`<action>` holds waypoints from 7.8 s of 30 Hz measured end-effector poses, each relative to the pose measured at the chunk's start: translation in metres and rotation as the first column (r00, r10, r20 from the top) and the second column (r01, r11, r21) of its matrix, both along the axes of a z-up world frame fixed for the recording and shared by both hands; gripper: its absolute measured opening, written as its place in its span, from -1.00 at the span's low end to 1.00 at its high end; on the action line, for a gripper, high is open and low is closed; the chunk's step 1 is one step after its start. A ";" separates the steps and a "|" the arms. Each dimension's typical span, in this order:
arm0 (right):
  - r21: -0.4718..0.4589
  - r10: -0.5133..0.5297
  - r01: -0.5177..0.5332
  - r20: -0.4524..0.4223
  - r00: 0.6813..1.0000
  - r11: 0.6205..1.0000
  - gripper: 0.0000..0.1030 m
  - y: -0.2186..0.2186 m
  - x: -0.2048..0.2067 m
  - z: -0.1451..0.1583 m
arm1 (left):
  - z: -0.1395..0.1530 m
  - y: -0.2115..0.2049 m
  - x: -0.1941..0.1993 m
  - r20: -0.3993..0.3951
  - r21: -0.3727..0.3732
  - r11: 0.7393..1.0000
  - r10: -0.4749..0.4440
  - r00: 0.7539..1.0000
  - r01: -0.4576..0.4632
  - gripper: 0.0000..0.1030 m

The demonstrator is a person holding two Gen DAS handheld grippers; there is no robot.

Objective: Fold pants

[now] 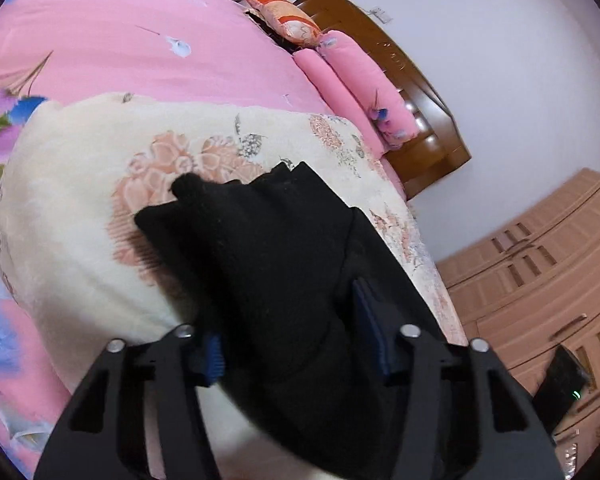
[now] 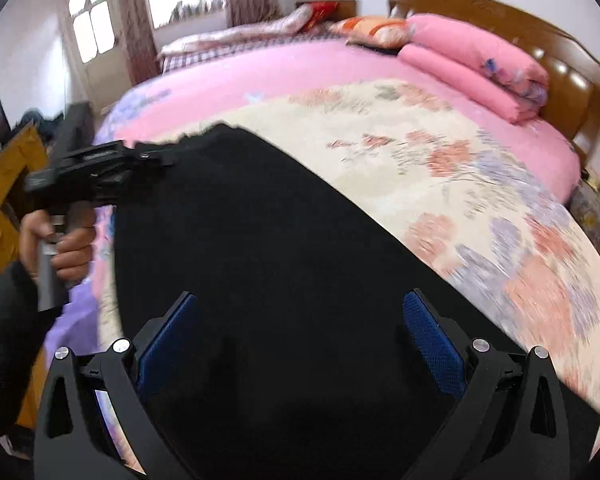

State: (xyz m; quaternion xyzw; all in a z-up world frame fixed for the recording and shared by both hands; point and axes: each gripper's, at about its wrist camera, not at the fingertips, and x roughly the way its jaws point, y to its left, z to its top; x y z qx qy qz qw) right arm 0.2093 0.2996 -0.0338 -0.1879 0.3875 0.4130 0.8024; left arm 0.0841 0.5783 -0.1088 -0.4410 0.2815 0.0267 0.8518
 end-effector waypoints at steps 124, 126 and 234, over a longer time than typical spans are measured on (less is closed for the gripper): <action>0.343 -0.352 0.559 -0.508 0.786 0.755 0.92 -0.306 -0.075 -0.029 | 0.073 -0.267 -0.018 -0.086 0.631 0.665 -0.451 0.888 0.399 0.96; 0.323 -0.298 0.490 -0.494 0.817 0.810 0.92 -0.287 -0.065 -0.028 | 0.057 -0.271 -0.009 -0.141 0.610 0.661 -0.452 0.881 0.437 0.94; 0.316 -0.562 0.573 -0.132 0.816 0.757 0.72 -0.357 -0.125 0.023 | 0.112 -0.405 0.066 -0.189 0.765 0.480 -0.471 0.862 0.430 0.97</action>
